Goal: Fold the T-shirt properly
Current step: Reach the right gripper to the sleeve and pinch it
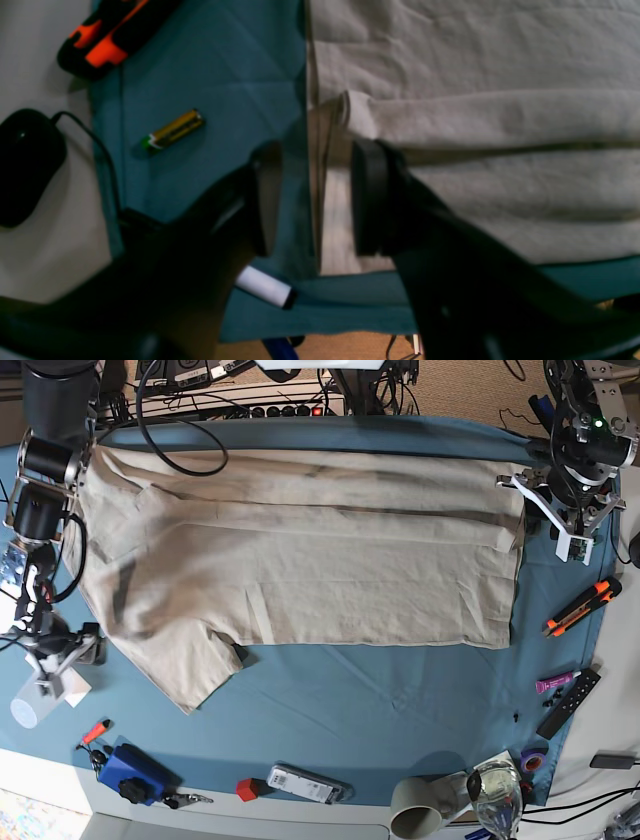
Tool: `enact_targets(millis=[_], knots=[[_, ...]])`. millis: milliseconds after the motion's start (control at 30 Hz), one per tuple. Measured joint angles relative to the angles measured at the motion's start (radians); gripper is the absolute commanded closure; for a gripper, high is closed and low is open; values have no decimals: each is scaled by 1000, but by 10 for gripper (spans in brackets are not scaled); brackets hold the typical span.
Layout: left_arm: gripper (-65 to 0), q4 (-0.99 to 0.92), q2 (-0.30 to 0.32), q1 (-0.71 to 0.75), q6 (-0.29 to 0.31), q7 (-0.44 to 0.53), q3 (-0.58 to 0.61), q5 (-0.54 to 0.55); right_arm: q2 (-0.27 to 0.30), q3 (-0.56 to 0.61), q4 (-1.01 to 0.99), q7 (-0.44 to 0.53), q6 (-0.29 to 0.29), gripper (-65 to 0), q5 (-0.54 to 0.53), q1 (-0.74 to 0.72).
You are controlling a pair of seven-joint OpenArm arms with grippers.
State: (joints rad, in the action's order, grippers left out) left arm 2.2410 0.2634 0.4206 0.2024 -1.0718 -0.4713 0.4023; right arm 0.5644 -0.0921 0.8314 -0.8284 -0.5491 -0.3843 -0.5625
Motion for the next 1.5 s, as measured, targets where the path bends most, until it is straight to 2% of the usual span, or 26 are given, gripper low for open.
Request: enact_targets(millis=[167,233,433,500,667,700,867,1000,1100,1300,1500], knots=[[-237,0,0,0,0,0,0,1,-8,57,-134,52,-13,-369,34,-25],[-237,0,0,0,0,1,0,1,-27,59,-146,52,-14,-369,63,-19],[-237,0,0,0,0,7,0,1,-78,60,-143,48,-14,-356,63,-24],[-237,0,0,0,0,7,0,1,-80,60,-142,22,-11,-289,62,-27],[-237,0,0,0,0,7,0,1,-77,59,-137,-76,30,-19,50,-34],[-237,0,0,-2,0,7,0,1,-76,58,-136,-99,29,0,45,-36],[-237,0,0,-5,0,13,0,1,-63,58,-131,-204,28,0,3,-39],[-237,0,0,-5,0,18,0,1,-24,58,-132,-307,7,0,-123,-33],[-237,0,-1,-5,0,19,0,1,8,58,-124,-338,-14,0,-217,-5],[-236,0,-2,-4,0,26,0,1,55,6,51,-375,-24,0,-325,163],[-237,0,-3,-4,0,30,0,-1,47,-143,317,-412,-24,0,-361,398]])
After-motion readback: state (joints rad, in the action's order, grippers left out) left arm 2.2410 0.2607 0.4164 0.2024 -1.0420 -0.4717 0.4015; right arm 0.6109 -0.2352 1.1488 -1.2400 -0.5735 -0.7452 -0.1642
